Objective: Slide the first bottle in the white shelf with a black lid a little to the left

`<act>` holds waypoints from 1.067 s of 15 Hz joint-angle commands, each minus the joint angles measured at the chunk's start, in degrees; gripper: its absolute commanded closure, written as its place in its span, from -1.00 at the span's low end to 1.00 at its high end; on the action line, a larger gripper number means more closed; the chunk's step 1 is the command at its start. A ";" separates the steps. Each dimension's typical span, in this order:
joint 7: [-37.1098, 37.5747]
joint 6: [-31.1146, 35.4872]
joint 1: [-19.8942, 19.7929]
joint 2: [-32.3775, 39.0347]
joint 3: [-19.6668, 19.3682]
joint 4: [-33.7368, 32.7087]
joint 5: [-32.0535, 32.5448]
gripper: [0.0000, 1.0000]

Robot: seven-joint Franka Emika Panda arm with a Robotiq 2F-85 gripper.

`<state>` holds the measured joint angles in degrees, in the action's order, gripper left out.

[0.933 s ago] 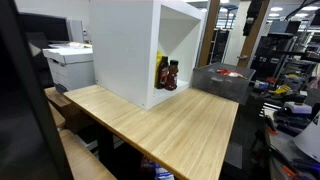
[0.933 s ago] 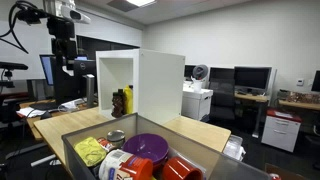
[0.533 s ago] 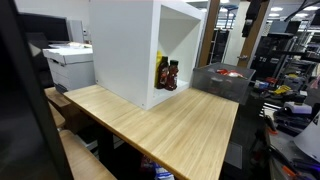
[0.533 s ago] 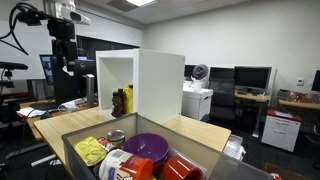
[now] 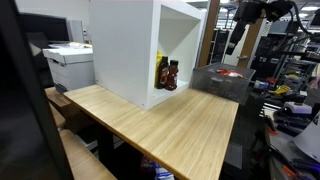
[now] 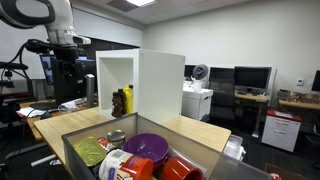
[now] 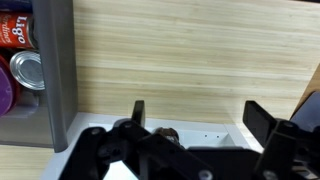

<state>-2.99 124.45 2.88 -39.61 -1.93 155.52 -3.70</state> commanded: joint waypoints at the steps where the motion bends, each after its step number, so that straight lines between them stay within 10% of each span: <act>1: 1.15 7.24 -0.62 2.31 1.91 2.48 0.81 -1.00; 4: 1.88 10.82 -0.83 2.87 1.92 3.19 0.34 -1.00; 5: 2.16 12.37 -0.64 3.25 1.85 3.36 -0.10 -0.54; 16: 2.99 35.93 -0.68 15.46 3.63 3.90 1.17 0.94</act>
<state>-1.31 152.69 3.31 -28.20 1.02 158.76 -3.67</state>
